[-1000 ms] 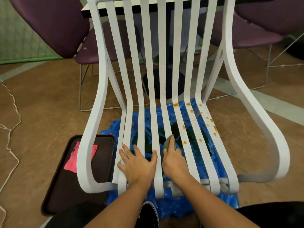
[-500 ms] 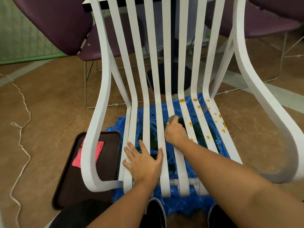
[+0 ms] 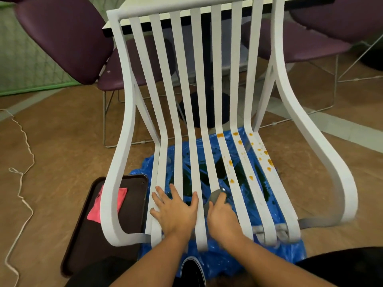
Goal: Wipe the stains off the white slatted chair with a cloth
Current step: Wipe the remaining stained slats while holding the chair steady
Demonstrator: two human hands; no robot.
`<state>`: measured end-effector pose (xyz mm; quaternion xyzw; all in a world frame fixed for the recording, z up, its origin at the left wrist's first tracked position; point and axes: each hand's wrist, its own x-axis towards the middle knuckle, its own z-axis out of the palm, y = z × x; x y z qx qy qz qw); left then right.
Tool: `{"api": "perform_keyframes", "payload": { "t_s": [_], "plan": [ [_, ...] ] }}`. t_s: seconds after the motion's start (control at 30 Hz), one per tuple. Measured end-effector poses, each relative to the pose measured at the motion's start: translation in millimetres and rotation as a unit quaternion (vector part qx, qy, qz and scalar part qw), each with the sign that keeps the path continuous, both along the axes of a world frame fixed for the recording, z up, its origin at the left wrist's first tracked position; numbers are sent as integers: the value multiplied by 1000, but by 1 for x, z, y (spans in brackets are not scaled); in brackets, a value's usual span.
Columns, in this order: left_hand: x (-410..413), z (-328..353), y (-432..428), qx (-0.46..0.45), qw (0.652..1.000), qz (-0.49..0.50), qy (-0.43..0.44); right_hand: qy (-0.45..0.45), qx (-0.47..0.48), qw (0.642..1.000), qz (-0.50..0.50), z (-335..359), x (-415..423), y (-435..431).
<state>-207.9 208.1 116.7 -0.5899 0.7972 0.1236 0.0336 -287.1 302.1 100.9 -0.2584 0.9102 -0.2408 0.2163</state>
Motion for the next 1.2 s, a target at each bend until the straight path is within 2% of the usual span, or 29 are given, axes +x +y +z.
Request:
{"api": "perform_keyframes", "payload": {
  "t_s": [0.1, 0.17, 0.33, 0.5, 0.6, 0.8, 0.97, 1.2],
  "plan": [
    [2, 0, 1, -4, 1000, 0, 5, 12, -2, 1000, -6, -5, 24, 26],
    [1, 1, 2, -7, 1000, 3, 6, 10, -36, 999, -9, -14, 34, 37],
    [1, 0, 2, -8, 1000, 4, 6, -106, -159, 981, -41, -37, 50, 70],
    [0, -1, 2, -8, 1000, -1, 13, -112, -201, 970, -78, -48, 63, 77],
    [1, -4, 0, -10, 1000, 0, 16, -99, -182, 973, -97, -43, 64, 69],
    [1, -5, 0, -19, 1000, 0, 14, -10, -99, 991, -94, -11, 48, 44],
    [0, -4, -1, -17, 1000, 1, 12, -30, -19, 997, -69, 6, 19, 16],
    [0, -5, -1, -10, 1000, -1, 12, -53, 1, 997, -64, 6, -20, -33]
  ]
}}
